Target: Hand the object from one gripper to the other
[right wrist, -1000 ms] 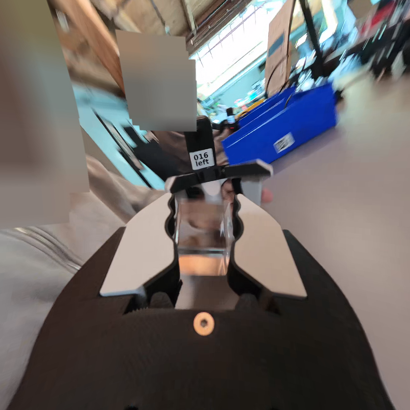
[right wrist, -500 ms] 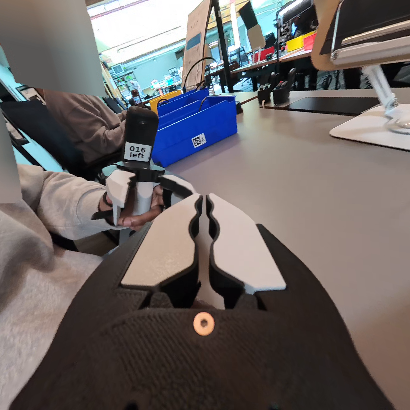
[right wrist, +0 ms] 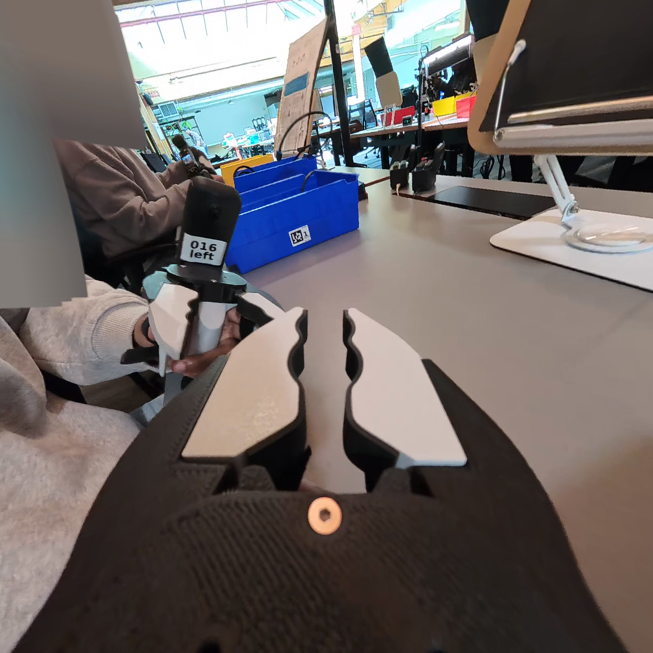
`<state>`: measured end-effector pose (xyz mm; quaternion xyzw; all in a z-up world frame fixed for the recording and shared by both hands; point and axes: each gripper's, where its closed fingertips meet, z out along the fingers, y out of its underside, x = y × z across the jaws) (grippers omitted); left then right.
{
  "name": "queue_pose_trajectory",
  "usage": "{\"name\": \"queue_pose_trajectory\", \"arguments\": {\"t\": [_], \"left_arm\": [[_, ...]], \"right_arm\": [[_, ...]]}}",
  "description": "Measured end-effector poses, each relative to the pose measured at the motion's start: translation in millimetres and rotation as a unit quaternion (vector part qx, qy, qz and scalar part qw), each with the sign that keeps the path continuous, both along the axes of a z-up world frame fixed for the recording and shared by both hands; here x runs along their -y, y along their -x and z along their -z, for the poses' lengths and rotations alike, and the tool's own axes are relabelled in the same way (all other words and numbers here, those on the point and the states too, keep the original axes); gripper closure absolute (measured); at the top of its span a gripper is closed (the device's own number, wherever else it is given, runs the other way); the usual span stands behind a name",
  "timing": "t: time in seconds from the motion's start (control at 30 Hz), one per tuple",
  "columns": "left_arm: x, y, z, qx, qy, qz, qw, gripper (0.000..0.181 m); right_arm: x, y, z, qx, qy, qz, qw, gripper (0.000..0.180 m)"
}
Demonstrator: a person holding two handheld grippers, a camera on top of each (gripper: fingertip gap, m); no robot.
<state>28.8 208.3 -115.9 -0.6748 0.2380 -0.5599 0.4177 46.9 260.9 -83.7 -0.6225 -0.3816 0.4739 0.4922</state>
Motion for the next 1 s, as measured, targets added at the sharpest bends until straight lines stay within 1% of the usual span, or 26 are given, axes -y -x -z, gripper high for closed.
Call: {"name": "queue_pose_trajectory", "arguments": {"t": [0.07, 0.13, 0.23, 0.33, 0.47, 0.53, 0.6, 0.8, 0.87, 0.97, 1.0], "left_arm": [[5.9, -4.7, 0.3, -0.005, -0.004, 0.021, 1.000, 0.108], [19.4, -14.8, 1.8, -0.020, -0.015, 0.061, 0.998, 0.112], [46.9, -35.5, 9.7, -0.083, -0.060, 0.124, 0.987, 0.113], [68.1, -54.4, 22.8, -0.167, -0.127, 0.156, 0.965, 0.112], [79.0, -74.2, 44.7, -0.267, -0.188, 0.173, 0.929, 0.107], [81.1, -85.0, 54.2, -0.301, -0.201, 0.183, 0.914, 0.102], [84.4, -97.7, 59.3, -0.316, -0.204, 0.194, 0.906, 0.100], [86.6, -126.1, 80.2, -0.372, -0.183, 0.235, 0.879, 0.098], [87.3, -129.6, 90.5, -0.401, -0.170, 0.248, 0.865, 0.110], [83.2, -132.5, 90.3, -0.408, -0.194, 0.237, 0.860, 0.129], [83.1, -132.4, 88.3, -0.402, -0.195, 0.237, 0.863, 0.130]], "right_arm": [[3.2, -0.7, -5.6, -0.004, -0.012, -0.002, 1.000, 0.158], [7.3, -3.0, -10.7, -0.003, -0.029, 0.001, 1.000, 0.155], [11.6, -4.4, -12.7, 0.008, -0.048, 0.005, 0.999, 0.153], [16.9, -7.6, -11.4, 0.008, -0.042, 0.006, 0.999, 0.153], [22.3, -19.1, -14.7, -0.011, -0.015, 0.019, 1.000, 0.151], [23.3, -28.7, -18.2, -0.020, -0.012, 0.032, 0.999, 0.150], [24.2, -38.1, -20.6, -0.021, -0.017, 0.047, 0.999, 0.150], [28.0, -55.5, -24.5, -0.026, -0.027, 0.072, 0.997, 0.150], [28.8, -57.8, -23.6, -0.024, -0.028, 0.074, 0.997, 0.150], [29.6, -62.3, -23.5, -0.027, -0.026, 0.078, 0.996, 0.151], [29.7, -63.7, -24.8, -0.033, -0.025, 0.079, 0.996, 0.151]]}}
